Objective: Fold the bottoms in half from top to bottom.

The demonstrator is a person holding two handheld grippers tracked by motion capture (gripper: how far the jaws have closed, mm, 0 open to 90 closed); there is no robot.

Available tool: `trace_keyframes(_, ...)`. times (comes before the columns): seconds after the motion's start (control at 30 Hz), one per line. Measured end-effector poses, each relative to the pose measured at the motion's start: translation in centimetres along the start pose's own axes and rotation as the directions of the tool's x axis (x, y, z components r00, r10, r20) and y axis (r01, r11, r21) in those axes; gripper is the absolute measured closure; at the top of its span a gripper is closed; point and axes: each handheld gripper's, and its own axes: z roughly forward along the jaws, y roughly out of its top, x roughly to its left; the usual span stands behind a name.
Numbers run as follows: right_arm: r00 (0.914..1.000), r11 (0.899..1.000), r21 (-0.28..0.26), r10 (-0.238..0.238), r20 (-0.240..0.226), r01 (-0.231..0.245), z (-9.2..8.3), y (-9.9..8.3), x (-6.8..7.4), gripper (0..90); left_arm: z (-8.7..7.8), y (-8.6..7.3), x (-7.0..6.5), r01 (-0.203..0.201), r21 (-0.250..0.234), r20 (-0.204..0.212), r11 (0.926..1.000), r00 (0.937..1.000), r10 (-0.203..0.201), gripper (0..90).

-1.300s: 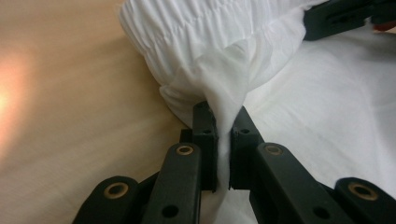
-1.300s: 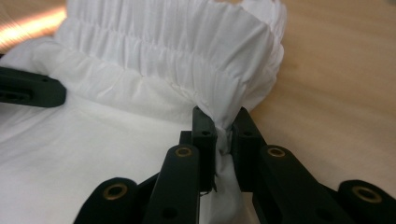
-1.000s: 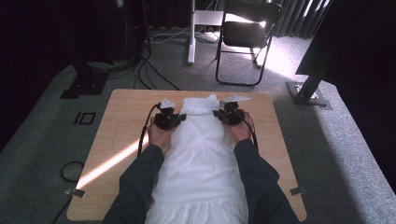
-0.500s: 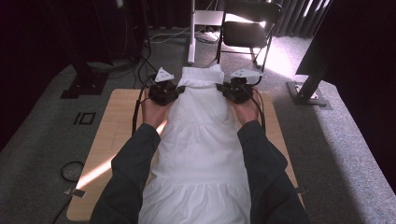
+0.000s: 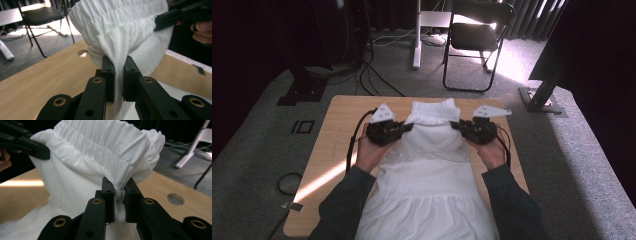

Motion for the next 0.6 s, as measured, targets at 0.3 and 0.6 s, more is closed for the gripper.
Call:
trace_keyframes(0.3,0.9976,0.995,0.099,0.000,-0.070,0.006,-3.5,-8.4,5.0,81.4,-1.9,-7.7,-6.0,0.027,0.072,0.095,0.9971,0.9949,-0.034,85.2)
trace_keyframes(0.6,0.9920,0.944,0.320,0.106,-0.069,-0.078,-1.9,-17.5,7.2,81.2,1.6,-15.5,-8.7,0.050,0.319,0.128,0.9463,0.9872,-0.095,88.1)
